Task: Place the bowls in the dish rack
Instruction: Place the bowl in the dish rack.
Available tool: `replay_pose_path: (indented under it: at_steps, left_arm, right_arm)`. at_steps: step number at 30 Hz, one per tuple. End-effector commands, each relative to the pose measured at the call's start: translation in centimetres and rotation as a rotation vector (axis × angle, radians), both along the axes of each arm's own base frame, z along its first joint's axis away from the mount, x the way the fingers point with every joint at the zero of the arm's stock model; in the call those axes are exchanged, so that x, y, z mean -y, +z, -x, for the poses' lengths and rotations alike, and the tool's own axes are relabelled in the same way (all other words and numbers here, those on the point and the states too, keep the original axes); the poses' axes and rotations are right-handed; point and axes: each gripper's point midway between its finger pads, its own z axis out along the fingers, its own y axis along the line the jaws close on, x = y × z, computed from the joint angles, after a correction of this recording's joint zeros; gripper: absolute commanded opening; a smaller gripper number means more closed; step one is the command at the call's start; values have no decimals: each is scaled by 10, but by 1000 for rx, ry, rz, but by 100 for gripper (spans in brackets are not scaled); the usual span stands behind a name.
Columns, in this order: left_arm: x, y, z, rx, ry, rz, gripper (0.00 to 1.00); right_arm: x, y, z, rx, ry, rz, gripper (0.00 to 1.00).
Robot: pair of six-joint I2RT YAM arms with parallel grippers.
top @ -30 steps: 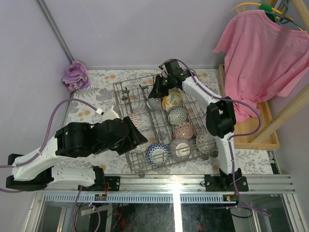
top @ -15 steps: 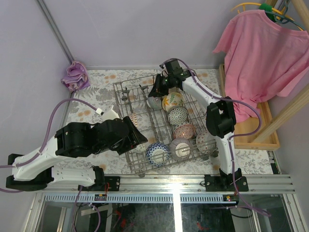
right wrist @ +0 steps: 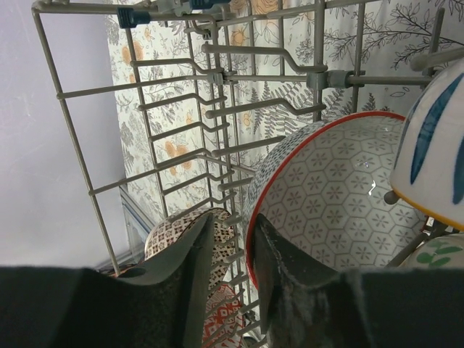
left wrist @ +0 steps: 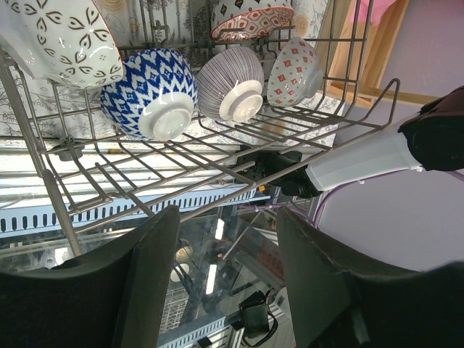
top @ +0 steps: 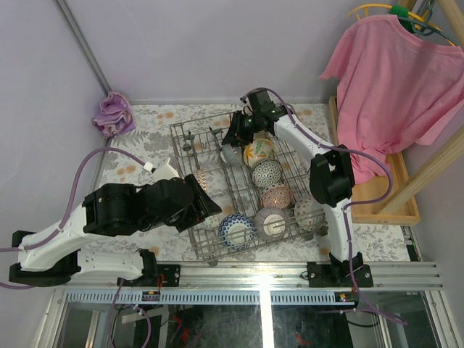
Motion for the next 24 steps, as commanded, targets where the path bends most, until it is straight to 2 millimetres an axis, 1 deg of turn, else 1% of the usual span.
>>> replay_pose_path:
  at_steps: [1,9,13,18,24]
  left_arm:
    - [-3,7,-7,29,38,12,56]
    - [0,7,-7,32,33,14,56]
    - [1,8,-7,34,26,17,56]
    - [2,8,-7,35,24,17,56]
    - [4,10,-8,42,17,16,56]
  right_arm:
    - [-2,20,-6,44,-3,-50,38]
    - [3,36,-5,88,-14,-41,44]
    - [6,38,-3,94,-17,-30,48]
    - [11,47,-1,120,-24,-15,52]
    - [16,55,1,141,-30,-5,53]
